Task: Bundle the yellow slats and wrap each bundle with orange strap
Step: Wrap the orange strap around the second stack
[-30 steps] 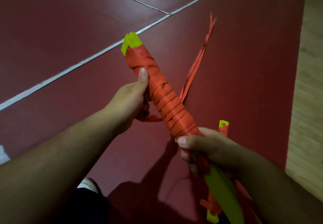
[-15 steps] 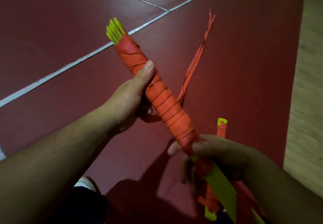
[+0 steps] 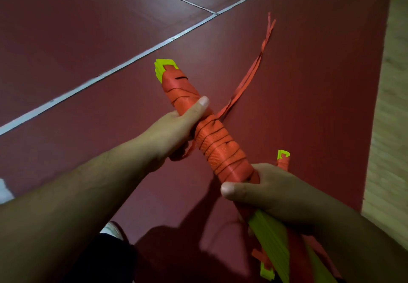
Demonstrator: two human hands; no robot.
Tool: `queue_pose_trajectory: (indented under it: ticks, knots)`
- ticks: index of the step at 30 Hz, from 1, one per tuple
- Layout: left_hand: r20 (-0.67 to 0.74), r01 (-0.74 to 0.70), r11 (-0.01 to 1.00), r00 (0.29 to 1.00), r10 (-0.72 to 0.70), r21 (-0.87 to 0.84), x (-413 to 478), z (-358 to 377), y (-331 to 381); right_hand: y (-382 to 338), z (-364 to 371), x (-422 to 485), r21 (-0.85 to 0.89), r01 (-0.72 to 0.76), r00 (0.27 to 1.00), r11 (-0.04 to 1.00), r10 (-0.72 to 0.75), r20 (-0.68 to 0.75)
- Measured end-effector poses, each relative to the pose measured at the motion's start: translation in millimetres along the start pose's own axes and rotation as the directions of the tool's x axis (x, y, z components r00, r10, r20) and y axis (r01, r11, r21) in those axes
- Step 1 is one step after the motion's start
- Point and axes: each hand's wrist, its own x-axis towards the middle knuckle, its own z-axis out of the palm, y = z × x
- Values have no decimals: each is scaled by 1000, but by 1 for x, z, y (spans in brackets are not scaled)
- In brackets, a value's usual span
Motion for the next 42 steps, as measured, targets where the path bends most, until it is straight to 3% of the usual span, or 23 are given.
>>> queue_pose_trajectory:
  ticks: [4, 7, 9, 12, 14, 16, 21, 26, 28, 31, 35, 38, 40, 42]
  knots:
    - [22, 3, 991, 1000, 0, -136, 2, 3, -1, 4, -3, -1, 37, 64, 997, 997, -65, 29]
    - [81, -71, 972, 992, 91, -224, 0, 6, 5, 15, 2, 1, 481, -59, 960, 875, -83, 268]
    - [118, -183, 967, 971, 206, -177, -4, 6, 8, 18, 7, 0, 542, -112, 934, 833, -98, 344]
    - [157, -326, 942, 929, 336, -83, -3, -7, 7, 15, 1, 0, 515, -61, 950, 855, -109, 292]
    - [230, -401, 907, 878, 420, -128, 5, -20, 2, 11, -8, -1, 525, -30, 956, 851, -128, 263]
    - [267, -421, 896, 856, 443, -138, 9, -29, 1, 11, -13, -2, 525, -1, 965, 851, -137, 225]
    - [272, -473, 878, 856, 439, 73, 7, -26, 0, 16, -17, 0, 568, 14, 976, 823, -135, 171]
    - [222, -398, 903, 906, 360, 160, 2, -19, 3, 16, -16, 2, 524, 23, 990, 851, -91, 105]
    - [226, -371, 925, 911, 346, 78, -4, -13, 5, 16, -14, 5, 495, 43, 995, 868, -80, 55]
    - [199, -221, 970, 951, 238, -100, -12, -2, 8, 18, -11, 12, 383, 86, 996, 920, -75, -45]
    - [74, -217, 972, 972, 224, -86, -15, 11, 8, 18, -2, 19, 184, 101, 981, 978, -67, -181]
    - [2, -155, 970, 987, 159, -189, -15, 18, 8, 21, 4, 25, -50, 141, 943, 989, -149, -297]
    - [10, -141, 946, 988, 151, -292, -16, 19, 8, 22, 2, 25, -119, 171, 929, 978, -200, -312]
    - [23, -145, 917, 986, 165, -371, -18, 18, 11, 21, -2, 23, -32, 218, 950, 975, -220, -222]
